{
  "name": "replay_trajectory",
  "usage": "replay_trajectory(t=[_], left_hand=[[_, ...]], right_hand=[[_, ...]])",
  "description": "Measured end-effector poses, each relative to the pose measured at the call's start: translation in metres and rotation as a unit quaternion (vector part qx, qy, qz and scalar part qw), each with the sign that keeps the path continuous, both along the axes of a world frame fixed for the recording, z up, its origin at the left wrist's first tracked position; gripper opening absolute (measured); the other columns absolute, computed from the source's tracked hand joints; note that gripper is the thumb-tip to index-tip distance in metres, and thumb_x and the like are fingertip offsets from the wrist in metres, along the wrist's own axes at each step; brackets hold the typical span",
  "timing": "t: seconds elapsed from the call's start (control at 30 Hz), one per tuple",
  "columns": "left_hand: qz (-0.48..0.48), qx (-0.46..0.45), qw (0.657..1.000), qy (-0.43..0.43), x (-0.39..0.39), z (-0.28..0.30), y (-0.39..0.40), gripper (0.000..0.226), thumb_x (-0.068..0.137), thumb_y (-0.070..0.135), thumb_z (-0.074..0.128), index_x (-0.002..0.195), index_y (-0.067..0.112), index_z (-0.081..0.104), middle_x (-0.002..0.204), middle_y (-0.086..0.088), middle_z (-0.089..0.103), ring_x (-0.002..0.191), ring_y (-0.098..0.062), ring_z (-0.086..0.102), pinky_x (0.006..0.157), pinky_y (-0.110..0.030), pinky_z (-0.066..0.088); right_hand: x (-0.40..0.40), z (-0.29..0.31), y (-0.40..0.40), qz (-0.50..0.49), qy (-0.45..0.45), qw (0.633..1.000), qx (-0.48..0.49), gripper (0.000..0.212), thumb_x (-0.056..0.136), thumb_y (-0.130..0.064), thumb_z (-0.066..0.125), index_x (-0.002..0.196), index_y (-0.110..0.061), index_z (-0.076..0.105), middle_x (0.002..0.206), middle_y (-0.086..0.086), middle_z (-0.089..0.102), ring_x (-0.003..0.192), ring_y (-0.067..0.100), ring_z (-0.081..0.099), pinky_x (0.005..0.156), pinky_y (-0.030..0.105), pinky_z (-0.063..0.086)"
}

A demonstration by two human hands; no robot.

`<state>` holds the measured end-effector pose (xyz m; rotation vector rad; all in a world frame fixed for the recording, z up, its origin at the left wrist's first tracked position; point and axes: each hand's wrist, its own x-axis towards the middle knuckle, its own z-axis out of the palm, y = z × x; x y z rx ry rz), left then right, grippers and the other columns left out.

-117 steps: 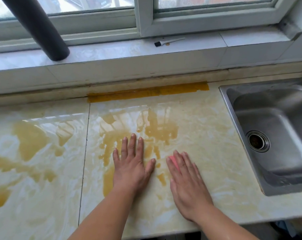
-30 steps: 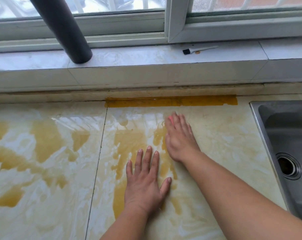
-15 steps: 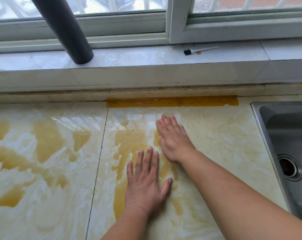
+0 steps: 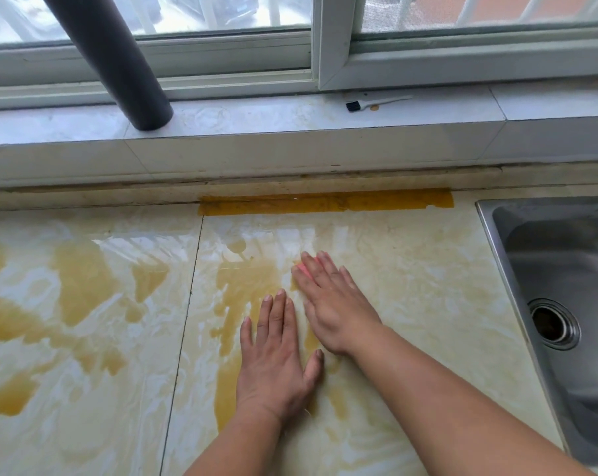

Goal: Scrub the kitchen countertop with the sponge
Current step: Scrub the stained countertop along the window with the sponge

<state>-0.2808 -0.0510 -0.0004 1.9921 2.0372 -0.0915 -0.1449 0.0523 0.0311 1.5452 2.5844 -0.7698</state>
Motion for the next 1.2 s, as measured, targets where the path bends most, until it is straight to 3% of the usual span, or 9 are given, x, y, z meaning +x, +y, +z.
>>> replay_trajectory(t=[0.27, 0.37, 0.57, 0.83, 1.07, 1.2], left_hand=[[0.004, -0.009, 1.0, 0.008, 0.0, -0.002, 0.0, 0.094, 0.093, 0.072, 0.008, 0.159, 0.015, -0.027, 0.163, 0.0, -0.044, 0.15, -0.018, -0.042, 0.126, -0.053, -0.014], [0.004, -0.004, 1.0, 0.002, 0.0, -0.003, 0.0, 0.094, 0.094, 0.071, 0.014, 0.16, 0.014, -0.021, 0.168, -0.003, -0.034, 0.153, -0.019, -0.036, 0.126, -0.053, -0.013], [0.002, -0.02, 1.0, 0.021, 0.0, -0.003, 0.002, 0.095, 0.091, 0.074, 0.008, 0.156, 0.016, -0.032, 0.163, -0.001, -0.045, 0.148, -0.018, -0.044, 0.124, -0.052, -0.02], [0.001, -0.014, 1.0, 0.009, 0.0, -0.004, 0.001, 0.094, 0.093, 0.072, 0.009, 0.156, 0.015, -0.033, 0.161, -0.001, -0.048, 0.149, -0.019, -0.044, 0.124, -0.054, -0.018], [0.005, -0.016, 1.0, 0.014, 0.0, -0.004, 0.003, 0.094, 0.092, 0.072, 0.007, 0.159, 0.015, -0.028, 0.164, -0.001, -0.043, 0.149, -0.018, -0.043, 0.125, -0.052, -0.017], [0.006, -0.014, 1.0, 0.003, -0.002, -0.004, 0.003, 0.094, 0.093, 0.072, 0.008, 0.16, 0.015, -0.026, 0.166, -0.001, -0.041, 0.149, -0.016, -0.043, 0.126, -0.052, -0.016]], right_hand=[[0.03, -0.006, -0.049, 0.035, 0.001, 0.999, 0.016, 0.064, 0.105, -0.036, 0.022, 0.162, -0.037, -0.007, 0.167, -0.018, -0.025, 0.148, 0.005, -0.034, 0.124, 0.035, -0.013], [0.018, -0.006, -0.029, 0.028, -0.001, 1.0, 0.008, 0.062, 0.107, -0.034, 0.023, 0.162, -0.037, -0.004, 0.167, -0.018, -0.023, 0.149, 0.006, -0.033, 0.124, 0.035, -0.014], [-0.021, 0.0, 0.022, 0.026, -0.009, 1.0, -0.002, 0.06, 0.108, -0.033, 0.023, 0.163, -0.035, -0.002, 0.169, -0.014, -0.019, 0.152, 0.009, -0.028, 0.125, 0.038, -0.011], [0.052, -0.003, -0.067, 0.024, -0.026, 0.999, 0.019, 0.062, 0.105, -0.04, 0.019, 0.162, -0.039, -0.006, 0.165, -0.02, -0.025, 0.149, 0.004, -0.032, 0.125, 0.036, -0.01], [0.025, 0.001, -0.031, -0.052, -0.023, 0.998, 0.004, 0.062, 0.108, -0.031, 0.027, 0.163, -0.035, -0.002, 0.168, -0.015, -0.021, 0.151, 0.008, -0.03, 0.125, 0.037, -0.012], [0.038, -0.001, -0.08, -0.046, -0.018, 0.999, 0.006, 0.063, 0.106, -0.034, 0.026, 0.163, -0.033, -0.001, 0.168, -0.014, -0.021, 0.152, 0.009, -0.029, 0.125, 0.037, -0.011]])
